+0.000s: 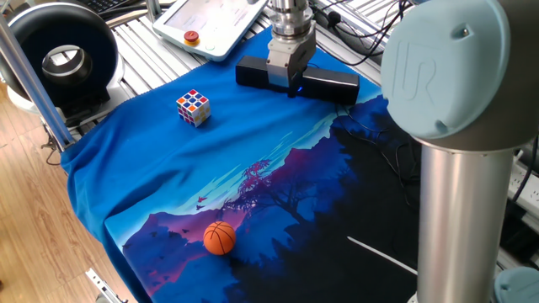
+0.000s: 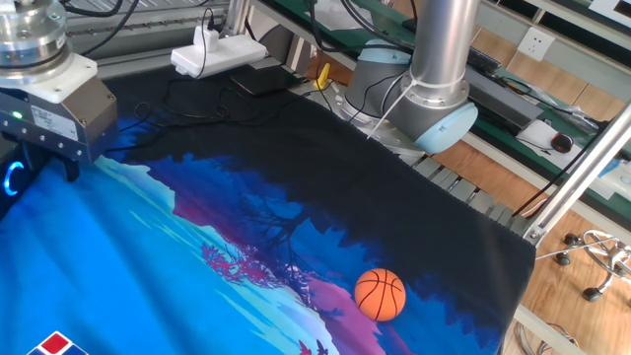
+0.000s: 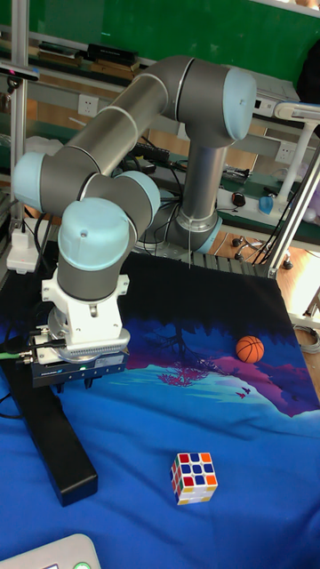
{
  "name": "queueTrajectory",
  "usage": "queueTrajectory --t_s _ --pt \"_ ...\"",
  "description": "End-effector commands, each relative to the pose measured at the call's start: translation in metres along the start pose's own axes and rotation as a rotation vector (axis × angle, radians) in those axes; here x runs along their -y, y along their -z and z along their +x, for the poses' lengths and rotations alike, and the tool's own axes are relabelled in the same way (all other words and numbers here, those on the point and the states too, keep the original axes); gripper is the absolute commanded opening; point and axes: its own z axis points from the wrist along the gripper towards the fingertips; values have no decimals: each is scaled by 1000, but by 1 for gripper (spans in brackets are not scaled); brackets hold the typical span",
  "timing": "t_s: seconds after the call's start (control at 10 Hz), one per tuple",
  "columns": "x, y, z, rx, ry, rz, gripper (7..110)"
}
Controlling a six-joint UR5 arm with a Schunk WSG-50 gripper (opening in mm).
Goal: Turn the knob to decrease the volume of the speaker
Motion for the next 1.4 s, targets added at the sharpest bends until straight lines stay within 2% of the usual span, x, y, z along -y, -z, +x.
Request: queueTrajectory --t_s 0.0,0.6,1.3 --pt "-1 6 -14 39 14 -19 44" --pt "0 0 -20 62 22 -23 44" --pt "1 -2 -25 65 22 -26 44"
